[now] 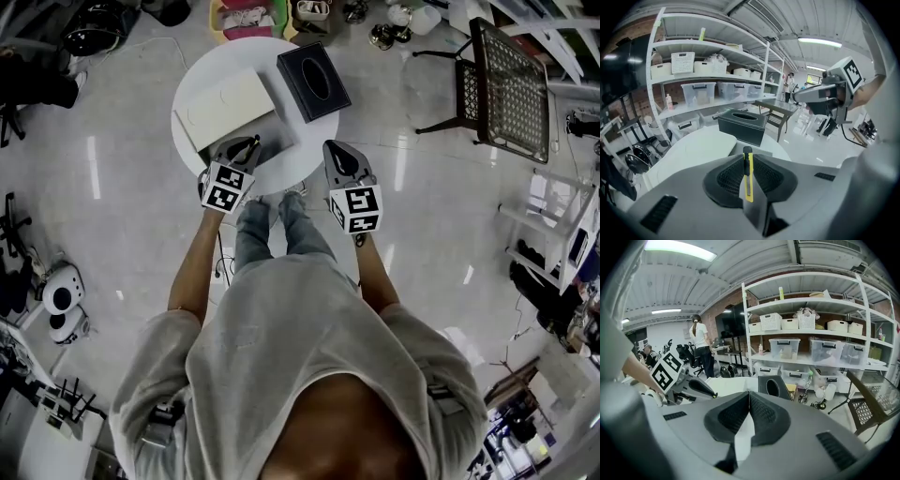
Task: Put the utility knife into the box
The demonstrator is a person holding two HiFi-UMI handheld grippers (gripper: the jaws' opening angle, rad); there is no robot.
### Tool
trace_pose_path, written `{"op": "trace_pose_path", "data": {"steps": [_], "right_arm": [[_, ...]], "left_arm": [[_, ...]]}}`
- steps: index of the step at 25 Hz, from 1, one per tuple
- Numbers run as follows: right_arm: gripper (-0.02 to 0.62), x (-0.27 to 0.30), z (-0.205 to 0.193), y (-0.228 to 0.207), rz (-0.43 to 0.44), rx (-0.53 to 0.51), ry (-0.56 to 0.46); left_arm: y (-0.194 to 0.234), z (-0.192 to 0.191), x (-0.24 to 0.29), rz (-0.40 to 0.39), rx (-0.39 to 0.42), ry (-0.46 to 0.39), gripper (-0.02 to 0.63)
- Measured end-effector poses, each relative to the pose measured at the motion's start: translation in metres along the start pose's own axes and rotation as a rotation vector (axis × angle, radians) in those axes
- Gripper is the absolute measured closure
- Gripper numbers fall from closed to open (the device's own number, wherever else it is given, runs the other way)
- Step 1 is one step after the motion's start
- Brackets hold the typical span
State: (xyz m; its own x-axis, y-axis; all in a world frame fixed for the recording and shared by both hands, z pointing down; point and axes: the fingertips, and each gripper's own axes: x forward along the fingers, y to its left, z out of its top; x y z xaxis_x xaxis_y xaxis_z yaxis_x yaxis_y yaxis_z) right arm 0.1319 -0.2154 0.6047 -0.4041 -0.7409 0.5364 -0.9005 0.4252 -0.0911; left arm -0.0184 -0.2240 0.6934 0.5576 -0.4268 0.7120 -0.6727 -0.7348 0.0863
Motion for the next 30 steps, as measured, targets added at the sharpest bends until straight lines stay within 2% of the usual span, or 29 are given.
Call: {"op": "trace_pose_path", "data": {"steps": [12, 19, 30], "right_arm": [[0.565, 0.002, -0.003, -0.004, -0.004, 0.013, 0.018], [0.565, 0.003, -0.007, -0.006, -0.010, 0.018, 0.031], [0.565, -0.003, -0.010, -0.013, -0.025, 0.025, 0.040]], "left_arm": [[-0.008, -0.031, 0.053, -0.112, 0.192, 0.262, 0.537], [-0.012, -0.047, 0.074, -0.154, 0.201, 0.362, 0.537], [-0.020, -0.066, 0.092, -0.204, 0.206, 0.436, 0.535]]}}
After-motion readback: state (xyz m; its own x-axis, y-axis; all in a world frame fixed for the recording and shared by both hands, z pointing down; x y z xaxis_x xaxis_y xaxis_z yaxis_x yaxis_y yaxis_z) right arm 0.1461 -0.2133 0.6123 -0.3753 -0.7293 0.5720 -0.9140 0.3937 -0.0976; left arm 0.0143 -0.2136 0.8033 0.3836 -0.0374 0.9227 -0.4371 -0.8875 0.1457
